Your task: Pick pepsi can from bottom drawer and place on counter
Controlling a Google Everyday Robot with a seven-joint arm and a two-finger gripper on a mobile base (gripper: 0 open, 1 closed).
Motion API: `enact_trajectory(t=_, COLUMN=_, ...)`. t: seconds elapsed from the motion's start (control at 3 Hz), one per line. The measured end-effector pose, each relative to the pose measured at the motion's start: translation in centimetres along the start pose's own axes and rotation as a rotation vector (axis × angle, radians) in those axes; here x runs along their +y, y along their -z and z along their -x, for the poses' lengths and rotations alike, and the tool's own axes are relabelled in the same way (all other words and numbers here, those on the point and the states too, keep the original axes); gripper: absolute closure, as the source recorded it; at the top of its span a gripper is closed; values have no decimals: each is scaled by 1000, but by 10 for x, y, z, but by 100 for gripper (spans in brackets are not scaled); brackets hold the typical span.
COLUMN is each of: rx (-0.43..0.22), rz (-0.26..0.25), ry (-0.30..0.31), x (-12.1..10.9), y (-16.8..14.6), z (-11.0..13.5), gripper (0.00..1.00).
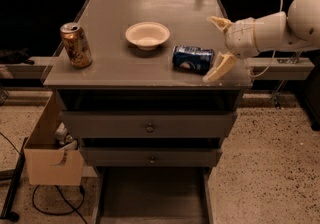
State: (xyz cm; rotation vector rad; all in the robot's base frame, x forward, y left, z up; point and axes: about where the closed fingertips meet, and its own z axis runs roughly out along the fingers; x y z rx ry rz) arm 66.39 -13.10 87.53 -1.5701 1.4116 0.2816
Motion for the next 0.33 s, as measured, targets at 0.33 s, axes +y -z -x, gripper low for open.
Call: enact_trajectory(t=0.33, rx=0, rz=0, ry=0, x=0, y=0, z=0, gripper=0)
